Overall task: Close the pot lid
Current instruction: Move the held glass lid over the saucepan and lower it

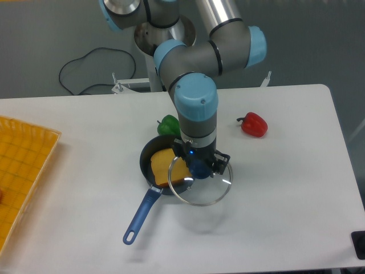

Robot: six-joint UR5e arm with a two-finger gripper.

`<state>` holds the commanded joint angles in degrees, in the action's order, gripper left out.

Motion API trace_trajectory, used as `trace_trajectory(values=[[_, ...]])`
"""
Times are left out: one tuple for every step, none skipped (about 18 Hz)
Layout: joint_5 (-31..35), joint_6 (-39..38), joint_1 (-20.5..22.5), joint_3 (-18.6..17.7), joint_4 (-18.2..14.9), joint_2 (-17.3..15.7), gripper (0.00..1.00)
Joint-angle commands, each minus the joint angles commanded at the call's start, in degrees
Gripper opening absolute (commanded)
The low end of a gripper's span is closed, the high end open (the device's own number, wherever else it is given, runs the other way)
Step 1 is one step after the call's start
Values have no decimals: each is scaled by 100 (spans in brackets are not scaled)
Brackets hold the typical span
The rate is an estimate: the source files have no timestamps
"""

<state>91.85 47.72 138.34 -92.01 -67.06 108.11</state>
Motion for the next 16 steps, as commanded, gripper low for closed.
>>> trace_trajectory(values=[[0,0,-9,-44,0,0,56],[9,0,-17,-80,0,-9,56],[9,0,-78,-106,0,-17,56],[9,0,-140,-115,0,-26,56],[9,0,-158,-124,0,-35,56],[9,0,-167,-133,9,-44,56],[9,9,-184,-150,9,-53,56],[9,9,-228,-150,9,-53,56],[9,17,-246,-176,9,-53,56],[9,18,-255,-220,9,-61,56],[9,26,-255,-273,9,-105,56],[9,44,-255,-326,9,-149,56],[0,53,-255,-370,9,-176,56],[9,61,-255,-396,9,-184,56],[9,53,-255,-405,9,-193,56],[9,44,-264,-405,9,-193,56]])
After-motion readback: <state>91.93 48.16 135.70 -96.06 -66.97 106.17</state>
